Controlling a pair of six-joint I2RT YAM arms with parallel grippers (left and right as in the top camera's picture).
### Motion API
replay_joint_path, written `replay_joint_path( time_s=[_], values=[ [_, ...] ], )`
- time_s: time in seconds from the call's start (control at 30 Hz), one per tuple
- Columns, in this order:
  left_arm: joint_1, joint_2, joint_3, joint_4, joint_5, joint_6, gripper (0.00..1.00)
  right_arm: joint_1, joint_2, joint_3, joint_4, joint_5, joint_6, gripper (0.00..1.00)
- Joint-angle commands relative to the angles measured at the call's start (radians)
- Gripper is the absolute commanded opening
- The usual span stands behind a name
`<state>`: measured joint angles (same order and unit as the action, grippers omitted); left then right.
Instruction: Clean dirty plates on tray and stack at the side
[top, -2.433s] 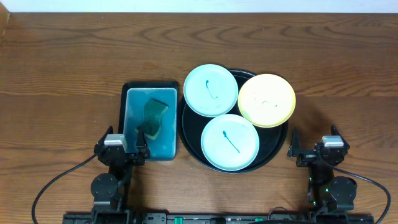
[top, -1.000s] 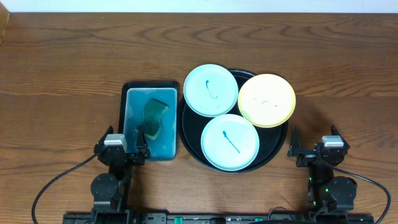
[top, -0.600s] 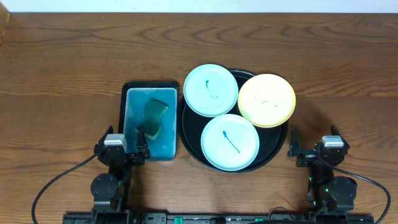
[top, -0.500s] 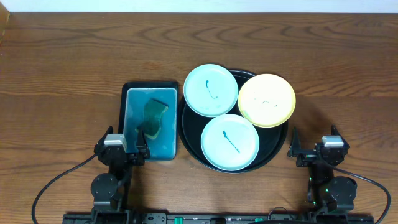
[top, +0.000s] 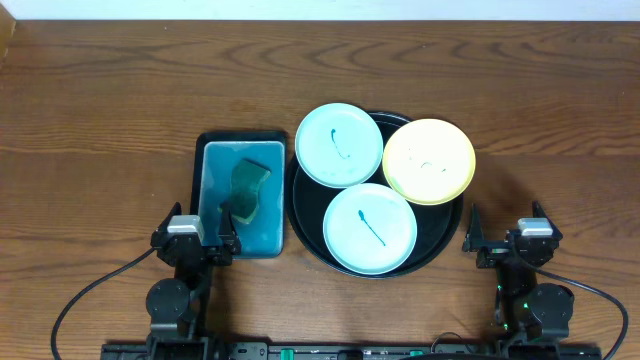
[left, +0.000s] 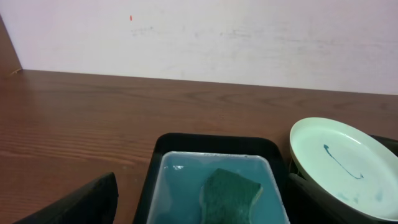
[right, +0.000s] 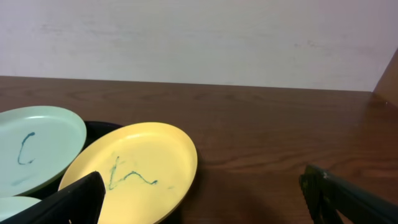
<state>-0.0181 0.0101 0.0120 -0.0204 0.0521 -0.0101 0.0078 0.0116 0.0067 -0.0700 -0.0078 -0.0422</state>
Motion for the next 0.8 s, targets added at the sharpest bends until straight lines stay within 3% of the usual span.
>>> replay_joint_path(
  time_s=[0.0,0.23,0.5,0.77],
  values=[
    [-0.004,-0.005,-0.008,-0.046,-0.026,0.009,0.85,-0.006,-0.006,-0.001,-0.002,0.016,-0.016,0.99],
    [-0.004,-0.005,-0.008,-0.042,0.044,-0.001,0.85,-0.006,-0.006,-0.001,-0.004,0.014,-0.014,0.99],
    [-0.004,0.032,0.01,-0.074,0.045,-0.232,0.85,-0.006,0.008,-0.001,-0.005,0.019,0.111,0.99],
    [-0.004,0.164,0.134,-0.178,0.046,-0.31,0.85,-0.006,0.083,0.013,-0.013,0.019,0.212,0.99]
  ],
)
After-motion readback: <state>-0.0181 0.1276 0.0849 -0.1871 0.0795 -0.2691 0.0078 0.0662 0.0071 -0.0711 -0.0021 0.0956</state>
